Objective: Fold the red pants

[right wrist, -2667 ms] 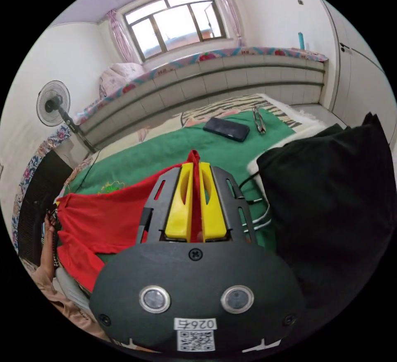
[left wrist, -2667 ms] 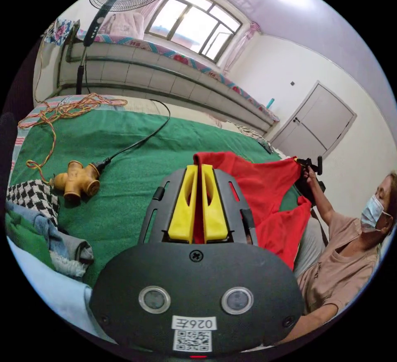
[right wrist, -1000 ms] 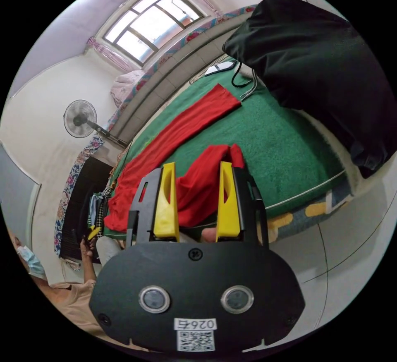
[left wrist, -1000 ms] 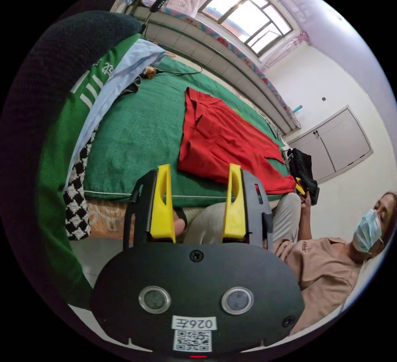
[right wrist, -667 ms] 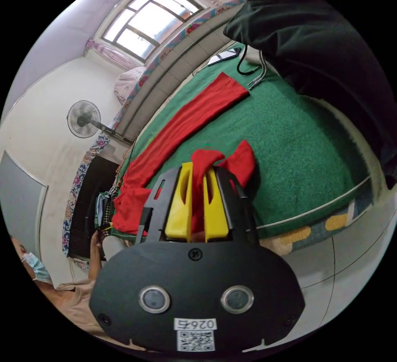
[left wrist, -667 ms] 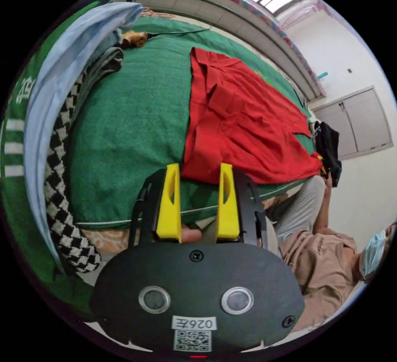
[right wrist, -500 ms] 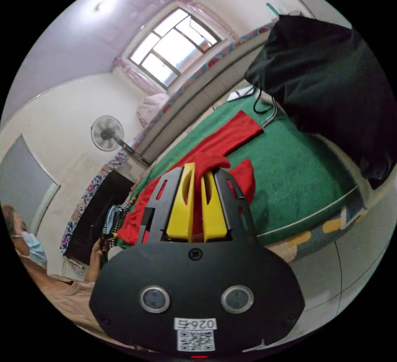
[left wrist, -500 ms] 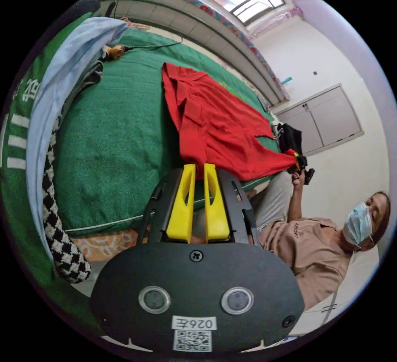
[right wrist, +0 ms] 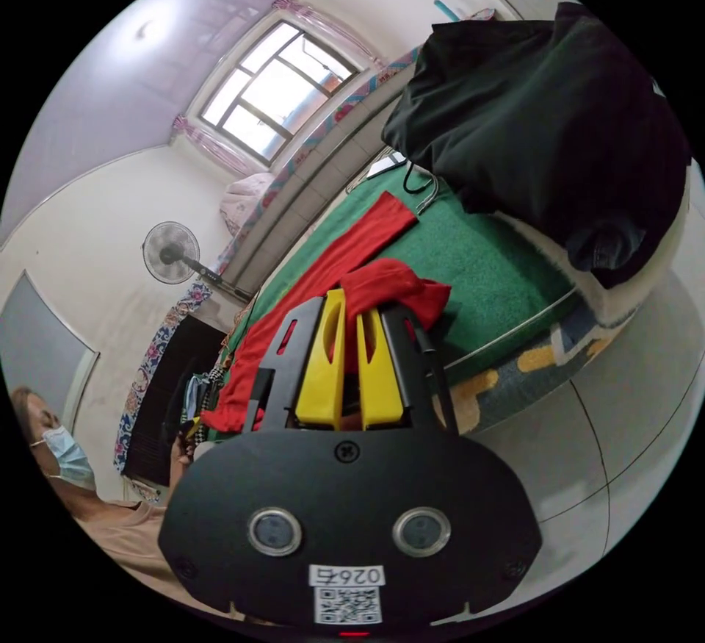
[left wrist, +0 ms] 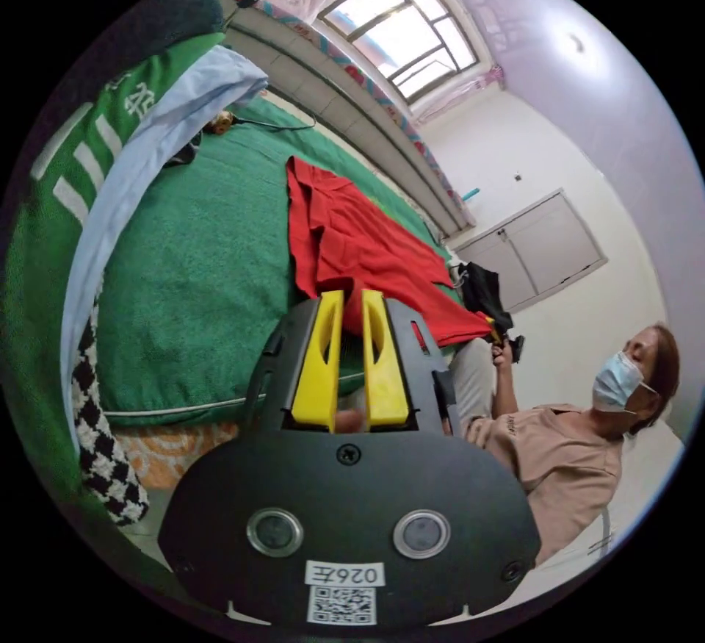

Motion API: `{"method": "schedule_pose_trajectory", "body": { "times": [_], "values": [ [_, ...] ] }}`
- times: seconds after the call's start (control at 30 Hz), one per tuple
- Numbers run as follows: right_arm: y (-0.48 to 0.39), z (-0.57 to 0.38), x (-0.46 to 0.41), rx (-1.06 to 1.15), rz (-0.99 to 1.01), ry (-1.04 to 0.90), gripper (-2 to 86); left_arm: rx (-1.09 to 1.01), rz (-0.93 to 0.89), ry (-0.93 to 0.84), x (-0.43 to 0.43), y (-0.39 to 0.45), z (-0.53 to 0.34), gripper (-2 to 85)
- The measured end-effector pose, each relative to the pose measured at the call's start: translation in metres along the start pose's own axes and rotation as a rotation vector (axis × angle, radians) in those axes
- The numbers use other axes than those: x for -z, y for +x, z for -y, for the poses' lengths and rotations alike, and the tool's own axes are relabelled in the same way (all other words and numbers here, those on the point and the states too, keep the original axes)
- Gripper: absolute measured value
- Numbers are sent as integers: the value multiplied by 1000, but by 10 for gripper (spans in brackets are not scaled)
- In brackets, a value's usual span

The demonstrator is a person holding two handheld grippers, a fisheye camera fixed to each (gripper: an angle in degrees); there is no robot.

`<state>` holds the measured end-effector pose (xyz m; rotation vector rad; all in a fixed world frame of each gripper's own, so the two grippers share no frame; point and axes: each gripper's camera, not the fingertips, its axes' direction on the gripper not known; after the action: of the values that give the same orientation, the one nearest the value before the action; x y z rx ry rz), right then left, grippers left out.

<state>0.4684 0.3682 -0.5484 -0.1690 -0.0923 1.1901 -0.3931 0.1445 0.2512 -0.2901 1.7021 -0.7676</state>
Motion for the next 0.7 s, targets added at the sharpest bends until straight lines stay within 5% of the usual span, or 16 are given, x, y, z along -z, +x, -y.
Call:
{"method": "schedule_pose_trajectory", "body": {
  "times": [0.1, 0.33, 0.7],
  "values": [
    [1, 3, -2, -17, 1, -10, -14, 16, 37, -101, -24, -3, 4, 175],
    [-1, 8, -3, -44, 15, -14, -14, 81, -26, -101, -29, -17, 13, 28],
    [-61, 44, -2, 87, -47, 103, -15, 168, -348, 123, 5, -15, 45, 7]
  ]
}}
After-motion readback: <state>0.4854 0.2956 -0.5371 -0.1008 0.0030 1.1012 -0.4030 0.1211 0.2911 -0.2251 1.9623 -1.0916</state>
